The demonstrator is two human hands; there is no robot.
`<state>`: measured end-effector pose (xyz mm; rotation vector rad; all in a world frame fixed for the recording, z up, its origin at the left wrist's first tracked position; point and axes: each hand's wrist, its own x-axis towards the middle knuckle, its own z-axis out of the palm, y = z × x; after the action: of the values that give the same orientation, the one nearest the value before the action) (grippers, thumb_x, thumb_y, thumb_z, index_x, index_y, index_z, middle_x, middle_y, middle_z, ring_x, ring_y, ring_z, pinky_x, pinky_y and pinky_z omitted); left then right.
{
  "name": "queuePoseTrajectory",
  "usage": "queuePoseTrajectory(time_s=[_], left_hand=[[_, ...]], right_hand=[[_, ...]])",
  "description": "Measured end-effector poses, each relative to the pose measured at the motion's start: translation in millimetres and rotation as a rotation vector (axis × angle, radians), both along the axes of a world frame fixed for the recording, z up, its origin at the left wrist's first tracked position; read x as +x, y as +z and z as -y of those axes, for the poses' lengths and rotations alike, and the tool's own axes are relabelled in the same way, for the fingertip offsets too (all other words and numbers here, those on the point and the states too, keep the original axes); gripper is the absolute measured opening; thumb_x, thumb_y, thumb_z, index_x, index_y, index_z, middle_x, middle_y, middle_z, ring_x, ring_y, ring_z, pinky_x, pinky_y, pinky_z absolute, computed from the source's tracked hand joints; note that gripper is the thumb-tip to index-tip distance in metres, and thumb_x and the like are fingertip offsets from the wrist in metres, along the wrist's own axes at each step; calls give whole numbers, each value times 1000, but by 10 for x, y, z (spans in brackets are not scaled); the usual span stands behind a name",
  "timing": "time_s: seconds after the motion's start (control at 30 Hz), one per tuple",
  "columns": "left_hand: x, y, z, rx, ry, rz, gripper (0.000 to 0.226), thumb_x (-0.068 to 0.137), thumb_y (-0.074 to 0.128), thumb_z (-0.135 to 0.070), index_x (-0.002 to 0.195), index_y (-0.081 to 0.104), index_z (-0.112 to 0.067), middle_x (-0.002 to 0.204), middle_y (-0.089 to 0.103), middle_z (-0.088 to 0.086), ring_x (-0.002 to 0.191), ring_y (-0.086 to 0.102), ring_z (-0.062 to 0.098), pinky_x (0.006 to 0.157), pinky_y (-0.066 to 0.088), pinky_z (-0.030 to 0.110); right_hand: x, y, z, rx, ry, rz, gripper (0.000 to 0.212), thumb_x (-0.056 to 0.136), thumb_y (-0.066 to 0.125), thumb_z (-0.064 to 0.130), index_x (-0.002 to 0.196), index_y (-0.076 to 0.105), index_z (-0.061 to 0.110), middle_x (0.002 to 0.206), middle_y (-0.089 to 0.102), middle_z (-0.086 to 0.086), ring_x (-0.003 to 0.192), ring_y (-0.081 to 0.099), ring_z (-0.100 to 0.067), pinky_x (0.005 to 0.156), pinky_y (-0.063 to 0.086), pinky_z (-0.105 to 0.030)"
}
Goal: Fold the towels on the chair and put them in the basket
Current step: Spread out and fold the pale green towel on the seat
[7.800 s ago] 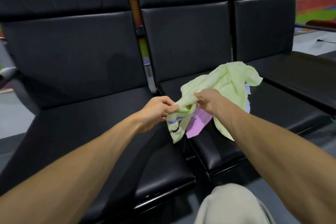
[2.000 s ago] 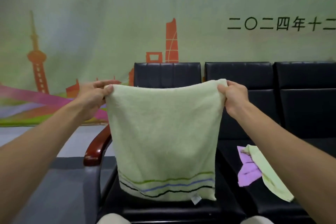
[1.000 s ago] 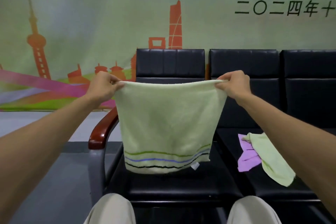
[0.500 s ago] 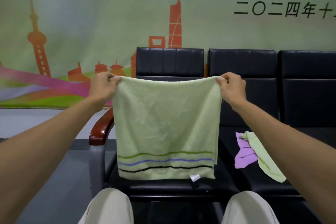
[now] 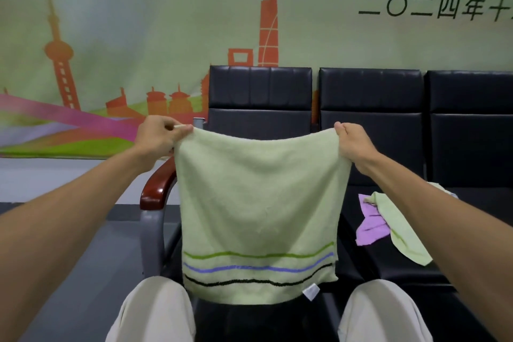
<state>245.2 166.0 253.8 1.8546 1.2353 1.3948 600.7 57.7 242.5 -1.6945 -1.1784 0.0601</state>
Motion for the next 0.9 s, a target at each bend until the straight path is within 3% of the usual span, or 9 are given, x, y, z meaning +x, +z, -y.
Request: queuePoseTrajectory(time_s=[0.1, 0.17, 0.27, 0.37, 0.47, 0.53, 0.67, 0.77, 0.9], left_hand=[[-49, -45, 72, 36, -93, -152, 17, 73, 82, -18, 76, 70, -6, 75, 68, 13, 61, 64, 22, 58, 58, 36], [-17, -101, 148, 80, -132, -294, 20, 68, 84, -9, 77, 68, -2, 72, 66, 8, 52, 63, 12, 48, 53, 20], [15, -206, 120, 159, -91, -498, 22, 66, 85, -5, 78, 67, -5, 69, 62, 1, 54, 59, 10, 43, 44, 10], [-6, -267, -29, 274, 39, -601, 10, 77, 79, -12, 79, 71, -6, 67, 66, 6, 56, 62, 18, 53, 53, 26], [0, -269, -140, 350, 123, -693, 20, 89, 68, -17, 82, 70, 1, 69, 65, 16, 63, 61, 31, 61, 50, 38], [11, -249, -172, 380, 159, -714, 27, 95, 60, -18, 79, 65, 3, 71, 64, 20, 68, 60, 35, 59, 43, 39], [26, -172, -200, 410, 232, -611, 29, 100, 48, -19, 88, 63, 2, 84, 66, 21, 76, 56, 35, 63, 40, 38], [61, -106, -162, 334, 231, -359, 26, 100, 49, -18, 100, 66, 1, 95, 67, 17, 88, 56, 32, 75, 41, 38], [102, -99, -42, 127, 176, 21, 23, 98, 51, -20, 107, 67, -5, 98, 63, 4, 93, 56, 22, 86, 50, 39]], right_hand=[[4, 18, 25, -29, 32, -59, 56, 103, 27, 41, 96, 63, -1, 90, 63, -7, 85, 59, -22, 78, 46, -37], [7, 36, 86, -77, 125, -57, 59, 101, 34, 48, 95, 65, -2, 88, 66, -7, 82, 62, -21, 77, 48, -37], [81, 22, 123, -234, 258, 67, 31, 88, 68, 36, 95, 65, 6, 87, 67, -3, 82, 66, -20, 72, 52, -31], [135, -40, 63, -233, 130, 127, 32, 77, 78, 21, 102, 60, 14, 94, 61, -1, 89, 62, -19, 70, 54, -33], [138, -66, -10, -114, 38, 178, 16, 77, 80, 20, 87, 68, 16, 85, 66, 0, 86, 62, -17, 62, 48, -25], [173, -60, -49, -93, -51, 205, 12, 78, 79, 29, 82, 71, 21, 86, 69, -2, 87, 64, -19, 73, 55, -37], [146, 0, -71, -37, -106, 265, 29, 90, 65, 39, 85, 70, 11, 82, 68, -7, 84, 61, -23, 66, 47, -34], [13, 37, -48, 68, -25, 125, 44, 96, 56, 37, 80, 65, -2, 73, 62, -12, 69, 55, -23, 61, 45, -36], [-116, 16, -38, 139, 26, -57, 37, 99, 51, 33, 79, 65, 5, 73, 60, -5, 68, 54, -15, 64, 46, -38]])
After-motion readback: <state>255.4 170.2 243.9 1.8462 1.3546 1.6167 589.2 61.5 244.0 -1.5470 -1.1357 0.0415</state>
